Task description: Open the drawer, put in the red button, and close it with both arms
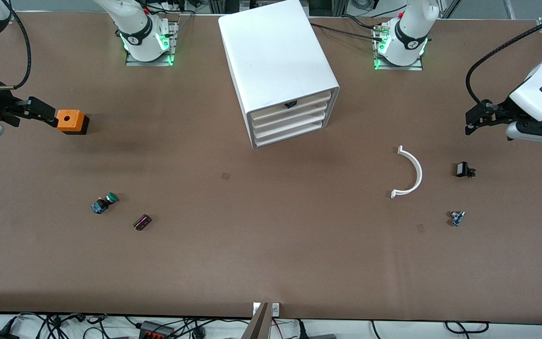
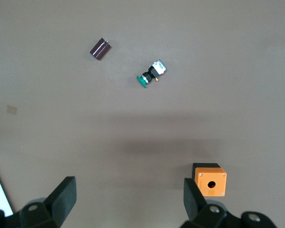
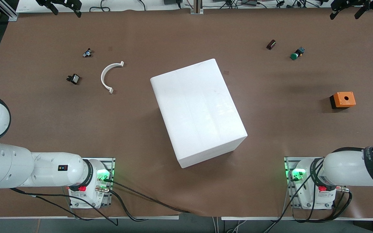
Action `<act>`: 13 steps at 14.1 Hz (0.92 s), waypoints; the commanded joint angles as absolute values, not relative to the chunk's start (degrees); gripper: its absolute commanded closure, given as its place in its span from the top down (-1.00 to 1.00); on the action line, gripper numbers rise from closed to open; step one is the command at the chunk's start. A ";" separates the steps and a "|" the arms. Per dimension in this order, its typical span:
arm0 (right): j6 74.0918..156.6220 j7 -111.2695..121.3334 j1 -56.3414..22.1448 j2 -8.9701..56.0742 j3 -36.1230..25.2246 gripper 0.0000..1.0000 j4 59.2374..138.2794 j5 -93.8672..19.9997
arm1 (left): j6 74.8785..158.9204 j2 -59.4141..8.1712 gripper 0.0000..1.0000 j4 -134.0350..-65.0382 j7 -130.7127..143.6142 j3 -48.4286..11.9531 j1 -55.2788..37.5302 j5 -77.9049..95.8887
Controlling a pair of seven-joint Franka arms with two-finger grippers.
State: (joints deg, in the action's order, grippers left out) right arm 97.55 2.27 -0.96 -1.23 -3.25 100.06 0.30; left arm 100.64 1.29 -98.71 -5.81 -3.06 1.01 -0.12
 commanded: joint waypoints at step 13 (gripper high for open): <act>97.30 2.11 -1.23 -2.90 -3.08 1.00 100.72 0.97 | 95.10 0.35 1.00 -95.54 -5.45 -3.08 0.44 0.18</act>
State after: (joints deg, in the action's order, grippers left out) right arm 97.77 2.29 -1.06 -1.84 -3.24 100.05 0.30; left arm 96.44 1.11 -97.32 -5.81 -3.12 0.73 -0.12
